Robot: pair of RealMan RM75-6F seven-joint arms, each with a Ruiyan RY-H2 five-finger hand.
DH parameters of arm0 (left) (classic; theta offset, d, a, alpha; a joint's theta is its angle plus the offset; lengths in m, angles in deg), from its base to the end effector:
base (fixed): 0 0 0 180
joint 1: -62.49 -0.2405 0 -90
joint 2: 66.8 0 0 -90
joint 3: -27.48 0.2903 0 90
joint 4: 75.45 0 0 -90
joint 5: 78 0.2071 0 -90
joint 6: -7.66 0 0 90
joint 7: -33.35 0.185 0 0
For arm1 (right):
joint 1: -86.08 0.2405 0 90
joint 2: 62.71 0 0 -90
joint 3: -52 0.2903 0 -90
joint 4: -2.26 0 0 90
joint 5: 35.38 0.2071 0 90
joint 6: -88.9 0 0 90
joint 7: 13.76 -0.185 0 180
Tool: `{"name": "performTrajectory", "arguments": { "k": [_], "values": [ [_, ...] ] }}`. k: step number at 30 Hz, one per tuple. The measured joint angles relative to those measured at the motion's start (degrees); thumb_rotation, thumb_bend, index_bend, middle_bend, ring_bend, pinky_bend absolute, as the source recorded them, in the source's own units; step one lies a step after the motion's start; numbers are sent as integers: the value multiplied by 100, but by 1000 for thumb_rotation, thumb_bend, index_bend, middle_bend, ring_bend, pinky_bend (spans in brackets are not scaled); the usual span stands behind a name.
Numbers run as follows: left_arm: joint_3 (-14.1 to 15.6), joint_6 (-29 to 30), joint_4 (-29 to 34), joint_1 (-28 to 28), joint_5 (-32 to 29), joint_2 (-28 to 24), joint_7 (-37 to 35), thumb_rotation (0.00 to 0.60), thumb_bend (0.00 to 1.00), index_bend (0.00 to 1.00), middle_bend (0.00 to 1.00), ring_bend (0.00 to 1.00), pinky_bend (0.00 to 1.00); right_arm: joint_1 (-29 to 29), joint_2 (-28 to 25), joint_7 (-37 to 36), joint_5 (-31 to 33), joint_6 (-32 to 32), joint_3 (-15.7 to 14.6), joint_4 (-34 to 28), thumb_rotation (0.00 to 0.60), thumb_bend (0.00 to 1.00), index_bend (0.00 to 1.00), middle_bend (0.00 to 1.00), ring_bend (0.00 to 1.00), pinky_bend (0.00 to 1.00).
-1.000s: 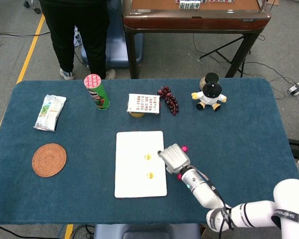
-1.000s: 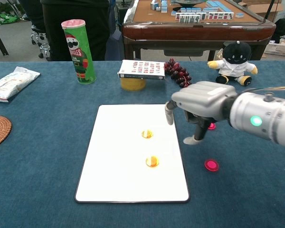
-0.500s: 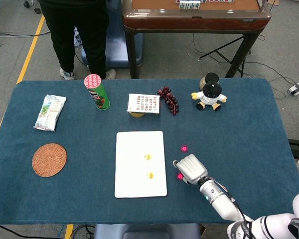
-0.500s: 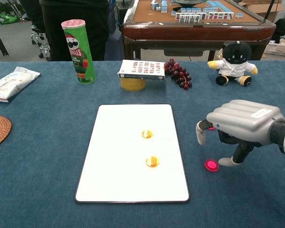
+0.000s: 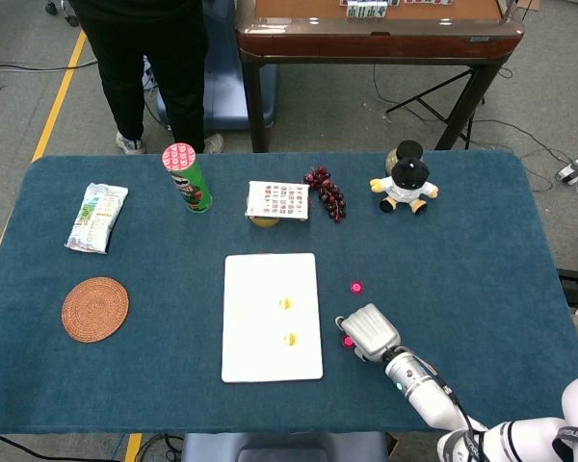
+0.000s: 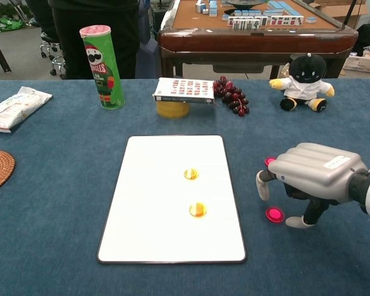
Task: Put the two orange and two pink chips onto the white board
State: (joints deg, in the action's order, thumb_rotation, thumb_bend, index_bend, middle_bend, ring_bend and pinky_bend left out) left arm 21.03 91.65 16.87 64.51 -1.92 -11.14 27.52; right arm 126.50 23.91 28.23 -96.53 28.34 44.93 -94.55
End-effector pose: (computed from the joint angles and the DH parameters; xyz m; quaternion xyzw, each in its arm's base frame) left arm -0.3778 0.2165 0.2535 -0.5221 -0.4041 -0.3562 0.6612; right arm -0.2004 -0.3052 -0.0596 0.8501 -0.2830 0.2157 0.3883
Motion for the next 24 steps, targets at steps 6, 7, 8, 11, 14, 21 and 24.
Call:
{"name": "performTrajectory", "arguments": {
  "k": [6,7,8,11,14,21,24],
  "values": [
    [-1,3,-2,-2,5,0,-13,600,322,445,476,447,593,-57,34,23,-24,69,32,45,600,209,406,1000,1000,1000],
    [1,2,-1,-2,6,0,-11,600,322,445,476,447,593,-63,39,27,-25,80,39,53,600,209,409,1000,1000,1000],
    [1,3,-1,-2,7,0,-10,600,322,445,476,447,593,-69,48,34,-26,95,50,67,600,210,410,1000,1000,1000],
    [5,0,6,-1,14,-1,-11,600,322,445,476,447,593,-80,73,45,-24,129,83,104,600,215,411,1000,1000,1000],
    [6,-1,5,0,16,2,-5,600,322,445,476,448,593,-88,100,56,-22,166,115,136,600,220,413,1000,1000,1000],
    [3,5,7,-3,13,-2,-16,600,321,445,476,447,593,-112,166,91,-27,247,161,210,600,224,423,1000,1000,1000],
    [2,6,7,-5,12,-7,-27,600,322,445,476,447,592,-127,183,124,-34,257,163,234,600,226,436,1000,1000,1000]
  ]
}}
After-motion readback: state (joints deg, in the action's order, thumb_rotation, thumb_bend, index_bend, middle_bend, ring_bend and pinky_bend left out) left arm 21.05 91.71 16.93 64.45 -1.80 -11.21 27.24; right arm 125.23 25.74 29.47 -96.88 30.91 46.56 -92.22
